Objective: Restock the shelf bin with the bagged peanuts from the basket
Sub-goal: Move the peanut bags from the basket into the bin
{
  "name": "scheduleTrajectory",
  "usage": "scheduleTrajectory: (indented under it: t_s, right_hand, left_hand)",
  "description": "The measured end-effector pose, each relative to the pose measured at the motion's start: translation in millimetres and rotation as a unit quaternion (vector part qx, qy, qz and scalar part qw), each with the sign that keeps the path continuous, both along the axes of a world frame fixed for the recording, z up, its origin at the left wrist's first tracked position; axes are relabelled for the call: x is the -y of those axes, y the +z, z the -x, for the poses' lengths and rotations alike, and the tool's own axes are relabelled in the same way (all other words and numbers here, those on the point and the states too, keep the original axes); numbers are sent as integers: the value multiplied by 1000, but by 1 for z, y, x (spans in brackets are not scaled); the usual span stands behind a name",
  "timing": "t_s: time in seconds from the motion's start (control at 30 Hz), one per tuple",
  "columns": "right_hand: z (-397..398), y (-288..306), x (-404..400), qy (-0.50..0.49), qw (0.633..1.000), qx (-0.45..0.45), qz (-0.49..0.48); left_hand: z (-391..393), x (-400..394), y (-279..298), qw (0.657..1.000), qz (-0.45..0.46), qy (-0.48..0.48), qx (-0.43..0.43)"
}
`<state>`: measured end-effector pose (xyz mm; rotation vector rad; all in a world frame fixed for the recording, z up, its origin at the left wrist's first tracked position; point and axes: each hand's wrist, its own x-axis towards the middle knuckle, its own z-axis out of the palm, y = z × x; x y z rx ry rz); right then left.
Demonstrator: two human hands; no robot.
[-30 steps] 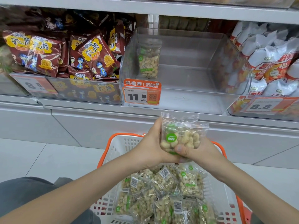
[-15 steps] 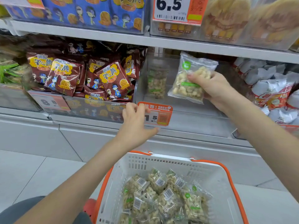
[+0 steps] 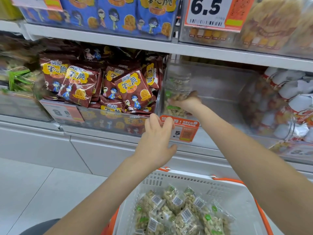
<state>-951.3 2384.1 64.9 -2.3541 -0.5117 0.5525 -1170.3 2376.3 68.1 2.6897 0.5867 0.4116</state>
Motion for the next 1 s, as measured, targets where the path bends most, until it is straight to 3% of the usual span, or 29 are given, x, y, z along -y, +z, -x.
scheduleTrajectory:
  t_s: [0.23, 0.4, 0.63, 1.0]
  right_hand:
    - [1, 1, 8, 21, 999, -15, -43]
    - [-1, -2, 9, 88, 990, 50, 94]
    - [2, -1, 11, 51, 994, 88, 39]
    - [9, 10, 20, 41, 998, 6, 54]
  left_hand:
    - [-1, 2, -2, 1000, -29, 6, -8]
    - [-1, 1, -4, 999, -35, 2, -5]
    - [-1, 1, -6, 999, -45, 2, 0]
    - [0, -2, -6, 999, -47, -7, 8]
